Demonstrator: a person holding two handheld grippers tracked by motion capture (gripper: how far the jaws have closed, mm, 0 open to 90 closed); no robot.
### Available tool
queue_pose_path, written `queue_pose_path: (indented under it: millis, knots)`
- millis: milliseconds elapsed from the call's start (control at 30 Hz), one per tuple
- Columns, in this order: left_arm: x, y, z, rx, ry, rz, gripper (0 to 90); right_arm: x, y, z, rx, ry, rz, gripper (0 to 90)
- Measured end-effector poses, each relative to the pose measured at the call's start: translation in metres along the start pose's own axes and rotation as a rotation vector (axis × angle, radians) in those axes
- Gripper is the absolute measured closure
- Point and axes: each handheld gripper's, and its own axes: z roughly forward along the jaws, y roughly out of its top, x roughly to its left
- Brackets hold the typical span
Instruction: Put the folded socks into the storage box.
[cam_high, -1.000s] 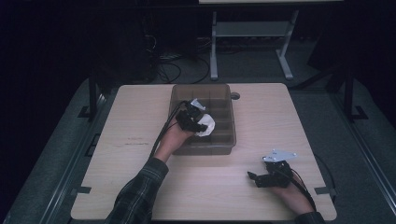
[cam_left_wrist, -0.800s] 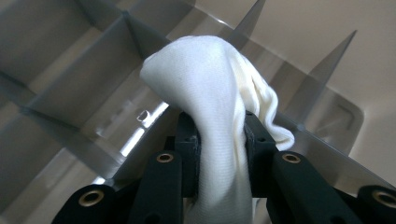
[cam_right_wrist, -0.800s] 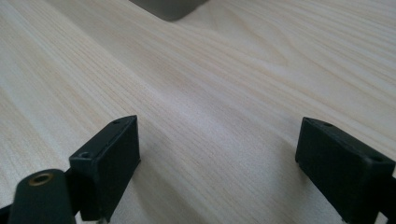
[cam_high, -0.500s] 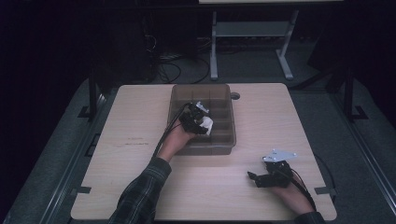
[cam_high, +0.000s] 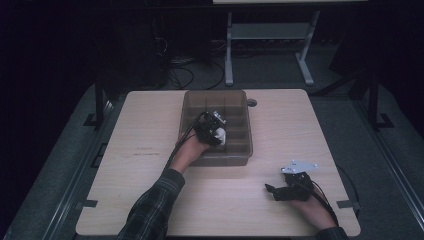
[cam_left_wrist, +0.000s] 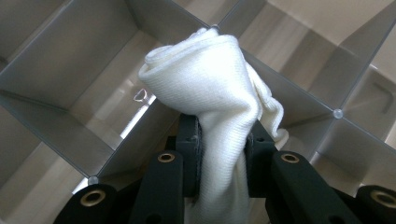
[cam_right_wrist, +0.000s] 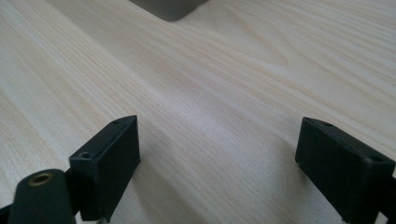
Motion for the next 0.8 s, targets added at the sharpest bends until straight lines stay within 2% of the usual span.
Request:
queue_pose_path:
  millis: [167,233,367,800]
  knots:
    - [0.001,0.000,-0.002,-0.011,-0.006,-0.005,69.1,0.000,0.000,0.000,0.000,0.000,0.001,13.0]
    - [0.001,0.000,-0.004,-0.030,-0.015,-0.018,64.9,0.000,0.000,0.000,0.000,0.001,0.000,13.0]
    - [0.003,-0.001,-0.010,-0.065,-0.028,-0.018,59.5,0.000,0.000,0.000,-0.001,0.002,0.004,13.0]
    - [0.002,0.000,-0.034,-0.140,-0.038,-0.021,55.3,0.000,0.000,0.000,-0.002,0.002,0.003,13.0]
